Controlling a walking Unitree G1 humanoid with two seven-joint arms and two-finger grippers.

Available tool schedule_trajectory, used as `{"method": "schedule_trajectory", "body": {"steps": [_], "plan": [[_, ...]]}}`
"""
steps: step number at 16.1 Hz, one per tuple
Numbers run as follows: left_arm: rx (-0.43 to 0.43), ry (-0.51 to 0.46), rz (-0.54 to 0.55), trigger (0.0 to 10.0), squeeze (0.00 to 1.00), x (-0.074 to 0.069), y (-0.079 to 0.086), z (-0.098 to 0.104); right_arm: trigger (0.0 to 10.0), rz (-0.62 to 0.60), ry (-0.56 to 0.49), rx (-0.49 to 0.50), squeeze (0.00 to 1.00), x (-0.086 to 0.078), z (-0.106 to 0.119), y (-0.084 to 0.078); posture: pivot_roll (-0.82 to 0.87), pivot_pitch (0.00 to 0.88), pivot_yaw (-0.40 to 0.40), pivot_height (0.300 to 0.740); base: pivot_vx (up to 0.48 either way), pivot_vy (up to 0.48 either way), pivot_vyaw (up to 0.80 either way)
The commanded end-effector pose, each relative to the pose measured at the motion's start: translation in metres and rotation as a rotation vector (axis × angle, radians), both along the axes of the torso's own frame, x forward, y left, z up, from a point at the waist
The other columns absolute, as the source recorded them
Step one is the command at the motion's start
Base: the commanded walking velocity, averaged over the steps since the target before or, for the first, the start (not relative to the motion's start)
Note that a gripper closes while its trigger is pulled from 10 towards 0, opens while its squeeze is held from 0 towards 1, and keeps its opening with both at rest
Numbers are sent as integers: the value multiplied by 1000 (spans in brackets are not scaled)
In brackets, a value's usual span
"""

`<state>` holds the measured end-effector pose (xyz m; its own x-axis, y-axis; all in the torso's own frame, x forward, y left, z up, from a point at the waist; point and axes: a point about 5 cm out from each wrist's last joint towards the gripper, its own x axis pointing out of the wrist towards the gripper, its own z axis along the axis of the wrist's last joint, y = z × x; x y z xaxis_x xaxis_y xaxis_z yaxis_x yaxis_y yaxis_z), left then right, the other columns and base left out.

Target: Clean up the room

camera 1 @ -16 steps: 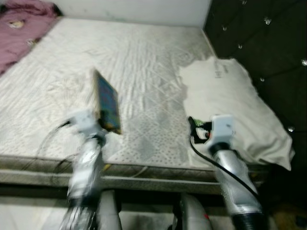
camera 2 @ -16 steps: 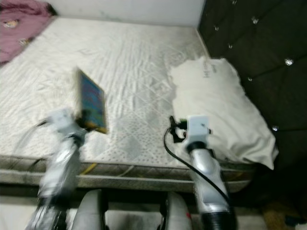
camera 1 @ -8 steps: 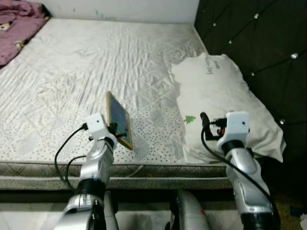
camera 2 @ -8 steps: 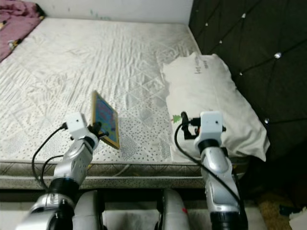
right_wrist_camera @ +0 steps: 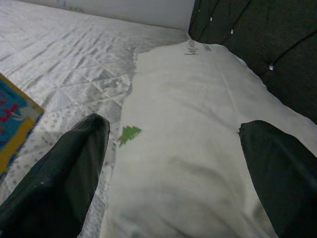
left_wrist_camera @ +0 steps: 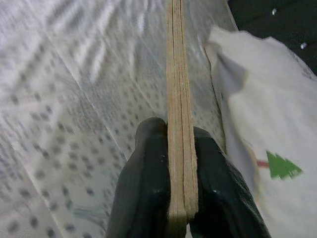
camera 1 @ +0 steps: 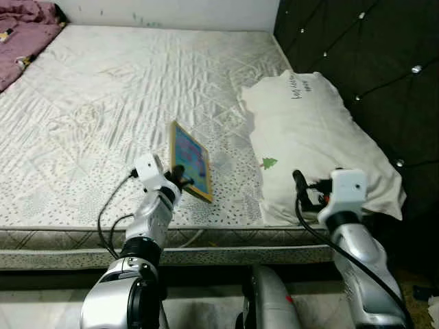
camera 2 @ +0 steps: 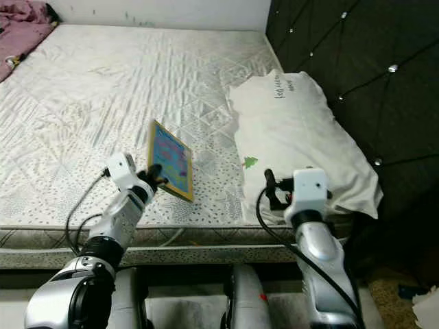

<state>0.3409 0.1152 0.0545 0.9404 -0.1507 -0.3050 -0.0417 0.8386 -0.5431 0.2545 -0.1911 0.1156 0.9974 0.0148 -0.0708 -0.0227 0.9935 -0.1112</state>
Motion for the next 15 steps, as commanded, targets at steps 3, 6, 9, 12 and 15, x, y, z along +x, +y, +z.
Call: {"method": "schedule_trajectory", "body": {"steps": [3, 6, 9, 12, 15], "plan": [[-87, -52, -61, 10000, 0, 7, -15, 11, 10000, 9, -2, 10, 0, -11, 6, -2, -218, 79, -32, 566, 0, 0, 0], [-143, -61, -59, 10000, 0, 11, -19, 13, 10000, -10, 12, -33, 0, -22, 9, -9, -258, 88, -28, 556, 0, 0, 0], [-163, -40, -19, 10000, 0, 10, -13, 9, 10000, -23, 36, -62, 0, -31, 9, -20, -280, 83, -35, 556, 0, 0, 0], [-209, -37, 48, 10000, 0, 5, -4, 0, 10000, -32, 37, -80, 0, -32, 15, -27, -311, 70, -42, 556, 0, 0, 0], [-261, 26, 68, 10000, 0, -3, -7, -12, 10000, -34, 35, -95, 0, -33, 18, -32, -314, 66, -48, 556, 0, 0, 0]]}}
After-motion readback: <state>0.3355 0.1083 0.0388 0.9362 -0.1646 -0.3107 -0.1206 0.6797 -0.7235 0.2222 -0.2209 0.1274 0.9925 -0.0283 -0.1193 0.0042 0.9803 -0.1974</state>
